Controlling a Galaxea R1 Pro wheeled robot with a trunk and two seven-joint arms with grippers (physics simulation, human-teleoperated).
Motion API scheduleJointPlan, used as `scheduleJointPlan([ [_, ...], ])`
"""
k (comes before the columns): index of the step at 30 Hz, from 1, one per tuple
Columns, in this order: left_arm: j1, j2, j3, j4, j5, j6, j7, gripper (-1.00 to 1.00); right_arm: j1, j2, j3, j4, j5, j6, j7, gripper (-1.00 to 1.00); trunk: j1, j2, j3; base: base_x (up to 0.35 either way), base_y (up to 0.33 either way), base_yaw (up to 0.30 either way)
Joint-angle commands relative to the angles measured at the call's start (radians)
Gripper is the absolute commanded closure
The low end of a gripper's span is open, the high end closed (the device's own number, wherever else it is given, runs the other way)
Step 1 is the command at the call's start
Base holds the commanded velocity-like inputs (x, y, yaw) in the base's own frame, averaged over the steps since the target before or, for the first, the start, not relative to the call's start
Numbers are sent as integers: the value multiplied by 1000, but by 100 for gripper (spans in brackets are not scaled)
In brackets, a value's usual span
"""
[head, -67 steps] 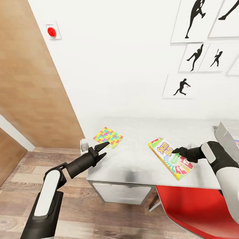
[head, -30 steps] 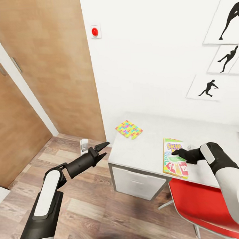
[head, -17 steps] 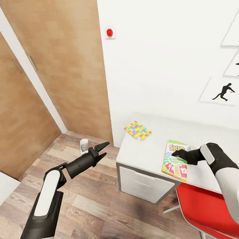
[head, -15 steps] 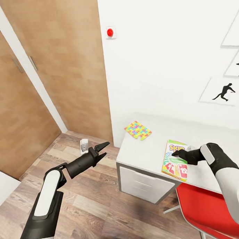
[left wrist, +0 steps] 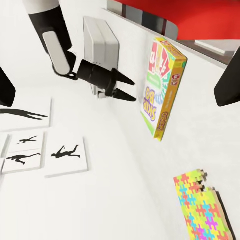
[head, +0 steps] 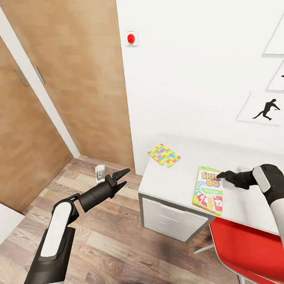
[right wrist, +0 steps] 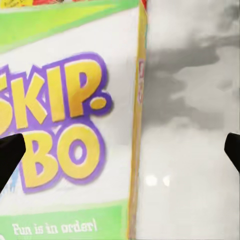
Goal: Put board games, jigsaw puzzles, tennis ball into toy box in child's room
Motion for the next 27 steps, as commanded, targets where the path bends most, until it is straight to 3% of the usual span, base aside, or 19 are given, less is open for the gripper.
scheduleJointPlan([
  [1, -1, -1, 2, 0, 3, 6, 3, -100, 0, -11, -4, -16, 10, 5, 10, -100, 0, -1, -1, 0, 0, 2],
  [6, -1, -1, 2, 0, 3, 6, 4, -100, 3, -45, -14, -56, 9, 6, 10, -100, 0, -1, -1, 0, 0, 1],
  [10, -1, -1, 3, 0, 3, 6, 5, -100, 4, -58, -23, -72, 8, 7, 12, -100, 0, -1, -1, 0, 0, 0],
  [27, 0, 0, 6, 2, 3, 6, 4, -100, 6, -69, -29, -118, 6, 12, 13, -100, 0, -1, -1, 0, 0, 0],
])
